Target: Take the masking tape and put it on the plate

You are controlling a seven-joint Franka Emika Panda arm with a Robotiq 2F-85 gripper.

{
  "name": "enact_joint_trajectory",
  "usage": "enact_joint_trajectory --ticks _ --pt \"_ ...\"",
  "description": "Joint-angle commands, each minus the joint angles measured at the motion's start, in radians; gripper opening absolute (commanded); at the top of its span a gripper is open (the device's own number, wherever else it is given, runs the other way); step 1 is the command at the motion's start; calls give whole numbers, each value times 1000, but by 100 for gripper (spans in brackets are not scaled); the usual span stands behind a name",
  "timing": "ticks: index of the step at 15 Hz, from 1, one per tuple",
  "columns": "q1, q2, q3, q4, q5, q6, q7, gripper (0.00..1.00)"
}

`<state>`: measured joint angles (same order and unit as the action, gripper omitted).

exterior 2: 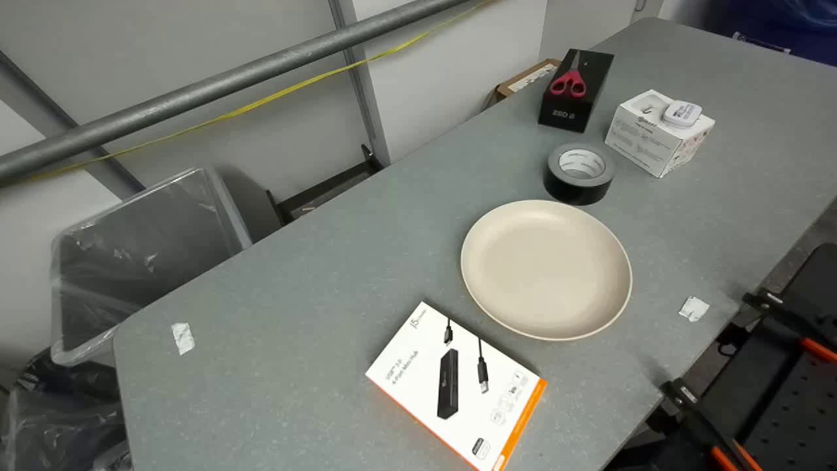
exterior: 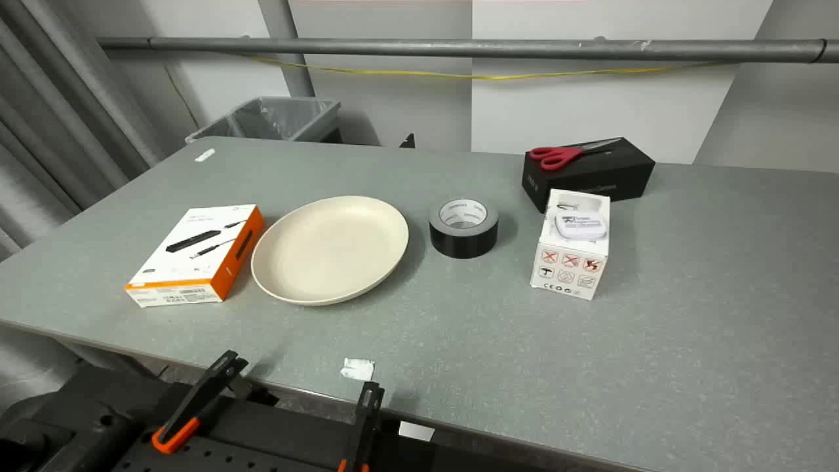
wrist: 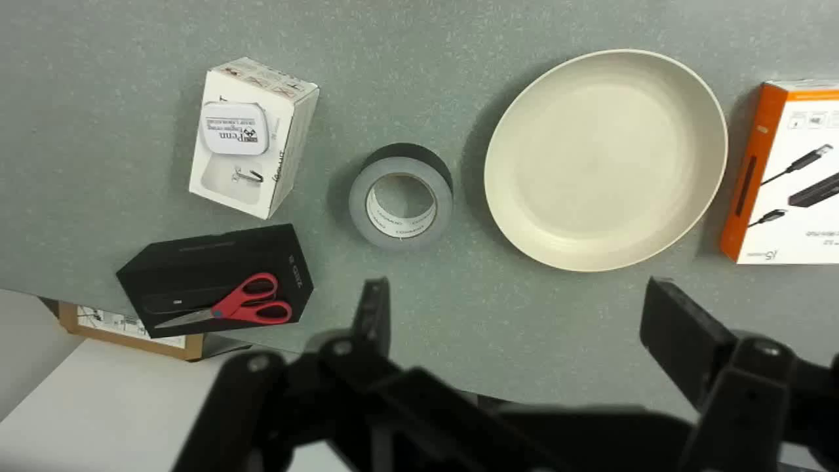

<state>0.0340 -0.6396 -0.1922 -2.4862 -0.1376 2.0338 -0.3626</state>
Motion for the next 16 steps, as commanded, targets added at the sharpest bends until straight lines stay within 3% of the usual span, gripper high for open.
enact_joint_trajectory --ticks 1,8,11,16 --pt "4 2 4 2 3 -3 -2 100" --pt "2 15 4 13 11 19 6 100" --pt "-11 133 4 20 30 106 32 100" --pt "8 437 26 46 21 334 97 100"
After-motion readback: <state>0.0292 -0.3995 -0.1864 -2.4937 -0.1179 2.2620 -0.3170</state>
